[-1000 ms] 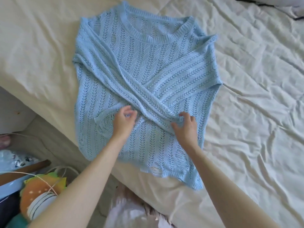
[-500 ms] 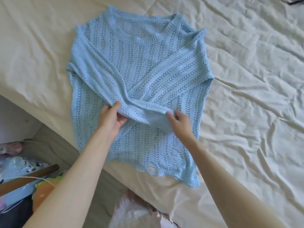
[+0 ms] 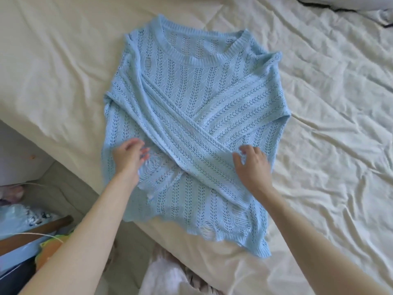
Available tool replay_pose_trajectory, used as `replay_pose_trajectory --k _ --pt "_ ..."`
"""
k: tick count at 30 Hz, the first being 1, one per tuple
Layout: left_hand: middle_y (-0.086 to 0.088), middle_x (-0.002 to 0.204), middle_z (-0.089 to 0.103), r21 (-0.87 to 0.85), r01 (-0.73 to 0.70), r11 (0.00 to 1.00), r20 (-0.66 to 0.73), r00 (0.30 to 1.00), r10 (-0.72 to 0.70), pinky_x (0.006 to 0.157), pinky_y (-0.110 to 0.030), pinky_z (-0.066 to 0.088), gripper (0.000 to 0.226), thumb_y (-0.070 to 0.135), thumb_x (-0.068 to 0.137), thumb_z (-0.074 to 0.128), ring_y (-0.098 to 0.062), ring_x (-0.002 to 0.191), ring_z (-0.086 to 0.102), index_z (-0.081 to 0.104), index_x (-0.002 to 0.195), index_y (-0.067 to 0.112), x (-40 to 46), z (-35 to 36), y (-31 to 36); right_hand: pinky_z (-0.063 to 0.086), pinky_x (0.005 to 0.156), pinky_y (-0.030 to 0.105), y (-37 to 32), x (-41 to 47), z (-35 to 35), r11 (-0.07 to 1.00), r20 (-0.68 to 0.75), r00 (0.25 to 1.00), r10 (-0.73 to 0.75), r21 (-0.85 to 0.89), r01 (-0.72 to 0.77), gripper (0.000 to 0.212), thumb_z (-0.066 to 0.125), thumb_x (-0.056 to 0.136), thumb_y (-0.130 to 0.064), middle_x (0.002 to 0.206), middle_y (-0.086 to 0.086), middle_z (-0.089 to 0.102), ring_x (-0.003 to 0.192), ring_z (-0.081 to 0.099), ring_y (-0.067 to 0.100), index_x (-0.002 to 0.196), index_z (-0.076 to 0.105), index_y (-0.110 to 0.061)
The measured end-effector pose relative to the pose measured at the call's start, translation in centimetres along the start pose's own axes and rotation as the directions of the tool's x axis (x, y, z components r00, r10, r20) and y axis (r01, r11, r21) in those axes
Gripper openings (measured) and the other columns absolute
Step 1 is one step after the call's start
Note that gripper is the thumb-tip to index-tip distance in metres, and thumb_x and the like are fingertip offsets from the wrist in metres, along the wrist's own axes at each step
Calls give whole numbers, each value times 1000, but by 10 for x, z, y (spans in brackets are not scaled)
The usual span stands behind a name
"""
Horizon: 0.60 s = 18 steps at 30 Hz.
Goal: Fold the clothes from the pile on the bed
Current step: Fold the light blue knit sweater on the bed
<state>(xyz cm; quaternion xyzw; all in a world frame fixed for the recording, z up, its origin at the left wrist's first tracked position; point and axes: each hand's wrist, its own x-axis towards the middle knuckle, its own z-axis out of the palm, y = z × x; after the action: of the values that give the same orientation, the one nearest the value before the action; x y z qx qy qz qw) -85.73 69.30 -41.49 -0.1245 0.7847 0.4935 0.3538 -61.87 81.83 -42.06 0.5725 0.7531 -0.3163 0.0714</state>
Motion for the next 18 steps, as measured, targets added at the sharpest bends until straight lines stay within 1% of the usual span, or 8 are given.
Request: replay_pose_trajectory --k 4,6,8,9,11,13,16,18 --pt "-2 76 57 -56 -105 993 -120 988 98 52 -15 47 13 -1 92 50 -11 62 55 56 88 10 42 -12 40 41 93 36 -78 44 2 981 44 982 -182 70 179 33 45 98 -31 115 7 61 106 54 24 123 54 -11" --pt "-2 75 58 2 -165 986 -158 974 164 57 -19 47 14 1 91 51 -12 62 55 59 87 12 63 -17 50 43 79 30 -126 71 2 952 124 984 -128 292 87 27 46 98 -27 103 4 63 88 56 18 117 57 -12" --pt "-3 85 62 256 -262 931 -200 928 316 71 -23 45 14 7 90 54 -16 74 57 64 100 10 80 -26 56 47 67 28 -171 96 5 817 257 965 -41 565 -116 22 46 98 -24 93 3 64 75 55 14 112 57 -11" --pt "-4 92 62 380 -292 878 -197 901 386 75 -21 41 18 11 89 57 -17 81 57 65 105 9 89 -30 59 48 66 27 -191 109 6 766 299 954 -23 619 -175 22 46 98 -23 89 2 63 74 55 13 113 58 -10" --pt "-2 98 60 457 -323 829 -104 906 411 74 -17 35 24 17 87 63 -17 88 55 63 110 10 102 -34 62 50 70 29 -225 133 10 772 318 947 -36 611 -176 21 46 98 -22 90 1 62 79 55 15 112 58 -12" --pt "10 86 58 433 -323 842 22 937 349 71 -15 34 20 19 86 66 -12 82 53 64 105 14 113 -32 64 51 76 34 -253 156 14 827 300 953 -49 547 -129 21 46 98 -22 96 4 60 83 54 17 111 59 -12" --pt "14 75 54 415 -296 860 116 955 273 69 -24 41 7 22 88 62 -10 73 53 60 94 18 126 -33 67 47 65 29 -291 187 24 841 334 942 -18 516 -167 21 47 96 -19 81 3 56 68 53 15 107 60 -6" --pt "10 73 50 333 -292 897 129 956 263 61 -22 41 8 23 92 57 -4 64 50 52 87 22 134 -41 69 44 59 26 -310 201 34 857 383 924 11 472 -206 12 52 94 -18 73 4 52 60 48 13 98 56 -8"
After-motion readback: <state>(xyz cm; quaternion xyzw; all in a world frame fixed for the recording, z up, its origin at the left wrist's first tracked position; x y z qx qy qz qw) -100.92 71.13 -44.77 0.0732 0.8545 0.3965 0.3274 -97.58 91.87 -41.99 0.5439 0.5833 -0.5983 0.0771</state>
